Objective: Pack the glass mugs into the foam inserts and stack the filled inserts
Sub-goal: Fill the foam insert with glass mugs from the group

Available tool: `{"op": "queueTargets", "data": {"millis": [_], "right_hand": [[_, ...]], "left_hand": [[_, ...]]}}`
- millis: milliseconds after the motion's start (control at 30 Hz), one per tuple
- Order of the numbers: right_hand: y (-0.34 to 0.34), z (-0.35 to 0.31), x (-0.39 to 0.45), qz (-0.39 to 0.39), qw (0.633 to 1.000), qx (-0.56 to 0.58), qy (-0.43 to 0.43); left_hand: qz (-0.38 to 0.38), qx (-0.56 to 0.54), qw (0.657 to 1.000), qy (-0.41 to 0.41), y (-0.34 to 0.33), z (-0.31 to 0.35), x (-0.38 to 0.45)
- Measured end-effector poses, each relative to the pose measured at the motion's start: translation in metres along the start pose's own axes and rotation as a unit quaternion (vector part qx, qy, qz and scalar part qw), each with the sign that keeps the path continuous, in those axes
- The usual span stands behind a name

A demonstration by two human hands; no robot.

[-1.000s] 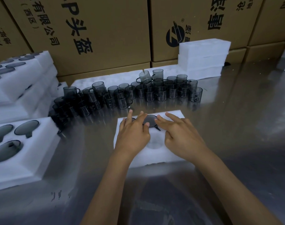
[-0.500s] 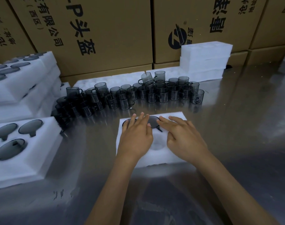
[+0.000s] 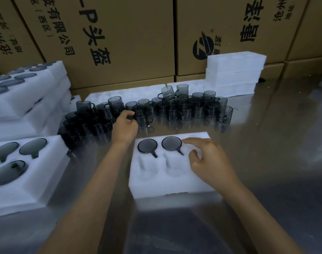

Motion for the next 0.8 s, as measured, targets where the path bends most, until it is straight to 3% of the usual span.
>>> {"op": "queueTargets", "data": {"millis": [200,433,633,733,800], "right_hand": [[0.009,0.029,0.006,0.043,0.982,0.156,-0.096],[0.025,0.055,0.01,0.099,0.896,0.401,-0.163],[0.021,0.077,0.006,0.109,0.856,0.458,-0.215],[0.019,0.076,0.007,0.105,0.852,0.465,-0.215],[0.021,0.07,0.008,0.102,0.866,0.449,-0.196]], "left_hand": [[-0.133,0.248,0.959,0.024,-0.049,-0.015,0.044],[-0.106,0.297,0.949,-0.015,-0.049,-0.006,0.049],[-0.084,0.265,0.956,-0.098,-0.041,0.028,0.026],[-0.053,0.165,0.965,-0.195,-0.037,0.065,-0.006],[-0.044,0.126,0.951,-0.279,-0.038,0.09,-0.038]]}}
Point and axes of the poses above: each hand's wrist, its own x-axis towards the middle knuckle, its own y-axis out of the back of the hand, z = x × y, the point moved 10 cm from there along x, towards the middle knuckle, and after that the axes turned 4 degrees about -x, right-handed, at the moved point
